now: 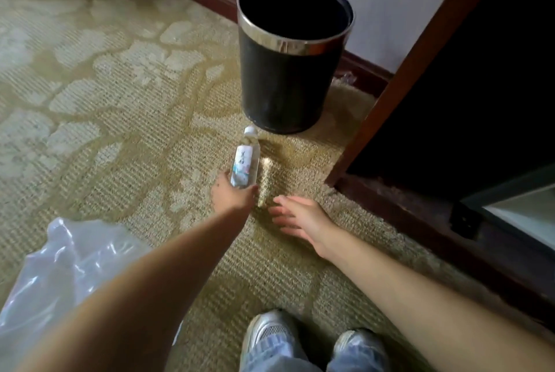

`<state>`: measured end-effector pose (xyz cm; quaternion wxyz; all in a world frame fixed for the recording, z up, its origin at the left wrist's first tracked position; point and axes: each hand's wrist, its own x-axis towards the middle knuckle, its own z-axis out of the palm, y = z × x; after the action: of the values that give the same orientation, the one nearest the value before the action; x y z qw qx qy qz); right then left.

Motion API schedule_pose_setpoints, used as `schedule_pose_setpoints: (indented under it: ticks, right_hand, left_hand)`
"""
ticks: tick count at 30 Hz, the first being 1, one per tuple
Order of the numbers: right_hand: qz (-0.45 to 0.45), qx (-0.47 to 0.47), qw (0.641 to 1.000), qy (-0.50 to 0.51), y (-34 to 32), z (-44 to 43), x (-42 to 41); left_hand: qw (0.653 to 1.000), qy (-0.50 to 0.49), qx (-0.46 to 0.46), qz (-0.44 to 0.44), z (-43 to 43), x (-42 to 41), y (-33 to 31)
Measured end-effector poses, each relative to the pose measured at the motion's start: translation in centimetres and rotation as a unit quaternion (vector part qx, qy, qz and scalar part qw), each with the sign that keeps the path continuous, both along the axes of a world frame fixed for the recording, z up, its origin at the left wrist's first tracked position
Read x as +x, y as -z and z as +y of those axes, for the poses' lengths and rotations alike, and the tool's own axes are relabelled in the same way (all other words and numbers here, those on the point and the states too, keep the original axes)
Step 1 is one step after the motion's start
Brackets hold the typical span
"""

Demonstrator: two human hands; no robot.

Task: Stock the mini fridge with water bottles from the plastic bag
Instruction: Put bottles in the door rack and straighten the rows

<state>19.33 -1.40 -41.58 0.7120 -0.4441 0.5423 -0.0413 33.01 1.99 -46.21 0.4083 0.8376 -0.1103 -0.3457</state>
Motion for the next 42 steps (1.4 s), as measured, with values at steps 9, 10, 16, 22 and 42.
schedule_pose_setpoints:
  ticks: [9, 10, 16, 22, 42]
  right_hand:
    - [0.022, 0.074, 0.995, 0.057, 3.2, 1.7, -1.7]
    - [0.017, 0.086, 0.994, 0.067, 3.3, 1.7, -1.8]
    - [0.02, 0.131, 0.988, 0.081, 2.6, 2.6, -3.6]
    - [0.028, 0.222, 0.955, 0.195, 1.3, 3.5, -8.3]
    - [-0.23, 0.048, 0.811, 0.536, -18.1, 3.6, -28.5]
  left_hand:
    - [0.999, 0.004, 0.046, -0.004, -0.9, 0.3, 4.1]
    - [0.999, -0.002, 0.03, 0.031, -0.4, -0.2, 3.9]
    - [0.989, 0.078, 0.032, 0.121, 4.6, -5.1, 2.2]
    - [0.927, 0.334, 0.096, 0.14, 5.7, -8.9, -1.3]
    - [0.811, 0.568, -0.138, -0.029, -0.2, -23.5, -24.3]
